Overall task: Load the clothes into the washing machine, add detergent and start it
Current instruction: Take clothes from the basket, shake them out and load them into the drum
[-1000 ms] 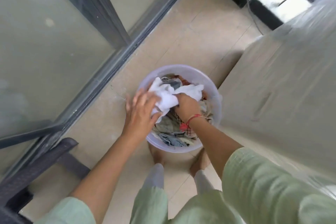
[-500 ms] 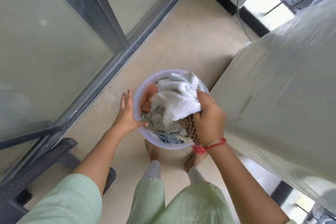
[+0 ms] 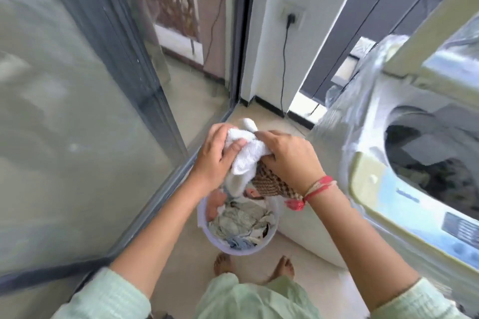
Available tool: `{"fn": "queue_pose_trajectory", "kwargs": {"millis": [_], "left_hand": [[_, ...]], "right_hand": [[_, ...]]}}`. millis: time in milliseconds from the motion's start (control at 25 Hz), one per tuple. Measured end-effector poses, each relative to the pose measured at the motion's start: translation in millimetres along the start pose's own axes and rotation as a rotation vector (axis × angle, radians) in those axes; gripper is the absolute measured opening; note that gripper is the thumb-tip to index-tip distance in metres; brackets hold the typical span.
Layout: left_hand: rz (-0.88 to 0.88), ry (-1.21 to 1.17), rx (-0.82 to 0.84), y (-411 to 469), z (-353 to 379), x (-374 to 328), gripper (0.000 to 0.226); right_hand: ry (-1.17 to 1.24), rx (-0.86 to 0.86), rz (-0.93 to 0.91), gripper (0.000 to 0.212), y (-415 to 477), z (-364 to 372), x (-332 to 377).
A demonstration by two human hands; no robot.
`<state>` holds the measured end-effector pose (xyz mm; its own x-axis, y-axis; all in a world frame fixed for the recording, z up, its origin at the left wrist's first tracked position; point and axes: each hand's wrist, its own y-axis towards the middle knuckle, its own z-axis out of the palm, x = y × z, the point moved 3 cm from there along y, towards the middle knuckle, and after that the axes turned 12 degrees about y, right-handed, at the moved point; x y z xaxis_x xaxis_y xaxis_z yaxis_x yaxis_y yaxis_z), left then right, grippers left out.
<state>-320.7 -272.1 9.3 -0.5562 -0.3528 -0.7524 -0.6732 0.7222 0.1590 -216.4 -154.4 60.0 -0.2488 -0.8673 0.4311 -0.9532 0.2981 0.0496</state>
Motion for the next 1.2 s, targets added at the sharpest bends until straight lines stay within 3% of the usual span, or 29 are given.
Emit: {"fn": "queue_pose_trajectory", "kwargs": {"millis": [120, 240, 320, 480, 560, 640, 760, 880, 920, 1000, 1080, 1200], "left_hand": [[0.119, 0.090, -0.041, 34, -49, -45, 0.056], [0.229, 0.244, 0.066, 54, -77, -91, 0.042], [0.322, 0.351, 0.167, 57, -80, -123, 0.035], [0.494, 0.505, 0.338, 64, -71, -195, 0.040], [0.511, 0.527, 0.416, 72, -65, -224, 0.048], [0.522, 0.522, 0.475, 80, -58, -246, 0.059], [0.571, 0.578, 0.479, 94, -29, -283, 0.073], [0.562, 0.474, 0.472, 106, 25, -331, 0.074], [0.567, 0.376, 0.420, 110, 44, -349, 0.075], [0.588, 0.172, 0.280, 117, 79, -382, 0.055], [0.561, 0.046, 0.246, 125, 122, -408, 0.039], [0.577, 0.297, 0.335, 130, 198, -424, 0.030]], "right_hand": [[-0.032, -0.095, 0.193, 0.060, -5, -70, 5], [0.026, -0.438, 0.357, 0.043, -22, -153, -1], [0.168, -0.523, 0.329, 0.037, -33, -195, -4], [0.597, -0.253, 0.286, 0.041, -61, -242, -20], [0.687, -0.127, 0.267, 0.046, -80, -263, -39], [0.551, -0.130, 0.222, 0.029, -95, -285, -60], [0.291, -0.516, 0.182, 0.020, -121, -318, -94], [0.317, -0.789, 0.138, 0.015, -157, -344, -136], [0.342, -0.797, 0.146, 0.015, -169, -352, -153], [0.314, -0.774, 0.163, 0.015, -193, -364, -188], [0.037, -0.707, 0.171, 0.017, -214, -372, -229], [-0.396, -0.434, 0.269, 0.025, -230, -360, -285]]}}
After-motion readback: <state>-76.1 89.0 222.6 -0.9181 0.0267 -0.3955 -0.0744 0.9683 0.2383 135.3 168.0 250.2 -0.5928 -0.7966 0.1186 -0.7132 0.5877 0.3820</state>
